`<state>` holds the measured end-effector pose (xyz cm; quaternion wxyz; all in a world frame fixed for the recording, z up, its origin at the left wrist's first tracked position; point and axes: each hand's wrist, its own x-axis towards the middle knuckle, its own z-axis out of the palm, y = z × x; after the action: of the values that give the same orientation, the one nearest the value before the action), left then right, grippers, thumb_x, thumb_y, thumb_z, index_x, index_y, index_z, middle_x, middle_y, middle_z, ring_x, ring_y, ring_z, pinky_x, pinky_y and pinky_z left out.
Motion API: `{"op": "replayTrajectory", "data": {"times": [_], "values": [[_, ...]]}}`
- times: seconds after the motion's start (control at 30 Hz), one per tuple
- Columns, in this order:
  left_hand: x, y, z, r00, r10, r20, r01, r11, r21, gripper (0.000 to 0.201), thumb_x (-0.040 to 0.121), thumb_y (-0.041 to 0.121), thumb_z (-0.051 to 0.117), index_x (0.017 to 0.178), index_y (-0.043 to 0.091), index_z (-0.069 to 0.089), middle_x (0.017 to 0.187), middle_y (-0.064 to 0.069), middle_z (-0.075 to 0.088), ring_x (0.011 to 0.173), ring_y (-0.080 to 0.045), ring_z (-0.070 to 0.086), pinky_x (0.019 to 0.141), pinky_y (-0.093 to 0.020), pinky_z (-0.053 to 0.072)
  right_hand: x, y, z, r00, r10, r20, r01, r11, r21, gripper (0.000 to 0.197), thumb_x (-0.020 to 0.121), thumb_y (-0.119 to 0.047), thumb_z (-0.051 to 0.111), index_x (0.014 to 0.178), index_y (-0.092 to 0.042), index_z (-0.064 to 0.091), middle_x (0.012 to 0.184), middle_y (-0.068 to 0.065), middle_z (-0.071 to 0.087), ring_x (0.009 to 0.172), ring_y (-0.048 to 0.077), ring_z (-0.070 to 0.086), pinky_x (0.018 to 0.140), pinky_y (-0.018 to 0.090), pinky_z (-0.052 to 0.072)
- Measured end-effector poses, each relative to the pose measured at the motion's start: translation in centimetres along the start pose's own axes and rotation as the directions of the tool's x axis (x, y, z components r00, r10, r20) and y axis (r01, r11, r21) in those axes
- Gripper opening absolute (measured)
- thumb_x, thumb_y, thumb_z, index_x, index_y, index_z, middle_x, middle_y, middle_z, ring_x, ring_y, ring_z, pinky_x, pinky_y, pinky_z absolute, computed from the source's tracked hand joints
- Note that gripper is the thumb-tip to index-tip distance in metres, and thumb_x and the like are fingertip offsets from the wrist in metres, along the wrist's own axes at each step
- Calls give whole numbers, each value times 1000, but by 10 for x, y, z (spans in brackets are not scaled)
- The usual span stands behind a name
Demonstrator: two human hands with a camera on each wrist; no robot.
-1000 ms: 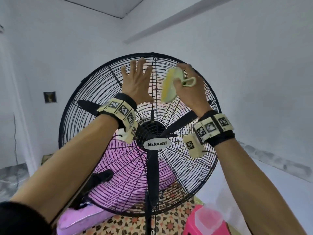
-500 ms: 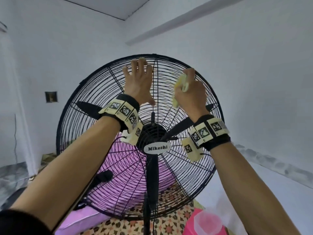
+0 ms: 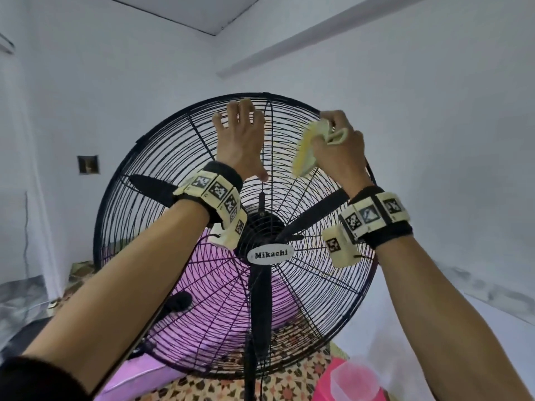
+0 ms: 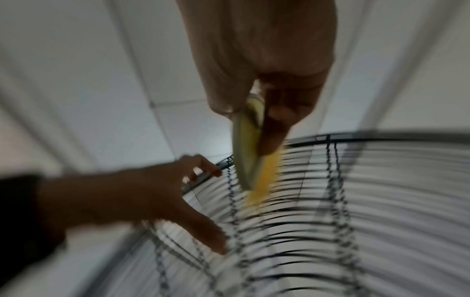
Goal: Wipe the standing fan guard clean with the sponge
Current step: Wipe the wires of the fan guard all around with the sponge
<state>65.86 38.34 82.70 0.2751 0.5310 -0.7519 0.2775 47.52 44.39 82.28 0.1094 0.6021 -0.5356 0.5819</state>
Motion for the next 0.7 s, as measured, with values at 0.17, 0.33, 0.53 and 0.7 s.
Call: {"op": "replayTrajectory", "data": {"times": [0.17,0.33,0.53,0.7], "values": [[-1,-1,3,1000,-5,-9,5,1000,-6,133,55,61,94,155,11,24,163,-17,14,152,-41,12,120,-67,20,13,-6,11,999,-15,-38,23,975,221,43,93,-16,61,135,-25,58,114,-3,67,92,4,64,71,19,51],[-2,-4,2,1000,-1,3,1,1000,-8,129,58,61,93,156,13,24,163,-17,13,152,-41,12,120,-68,21,18,-23,11,997,-61,-47,38,920,-391,48,94,-7,51,142,-10,44,108,17,68,100,30,61,77,30,44],[-3,-6,2,1000,-3,-7,3,1000,-18,127,57,60,94,153,11,26,160,-16,17,149,-40,16,119,-68,22,23,-40,23,998,-32,50,27,995,99,45,92,-14,55,136,-23,54,107,6,68,82,11,64,64,11,45],[-4,-4,2,1000,12,-13,-12,1000,-13,125,58,60,93,154,14,27,161,-15,16,150,-38,15,120,-67,22,25,-33,6,998,67,15,-48,841,-539,44,95,-11,56,135,0,41,127,24,59,121,39,56,92,41,48]]}}
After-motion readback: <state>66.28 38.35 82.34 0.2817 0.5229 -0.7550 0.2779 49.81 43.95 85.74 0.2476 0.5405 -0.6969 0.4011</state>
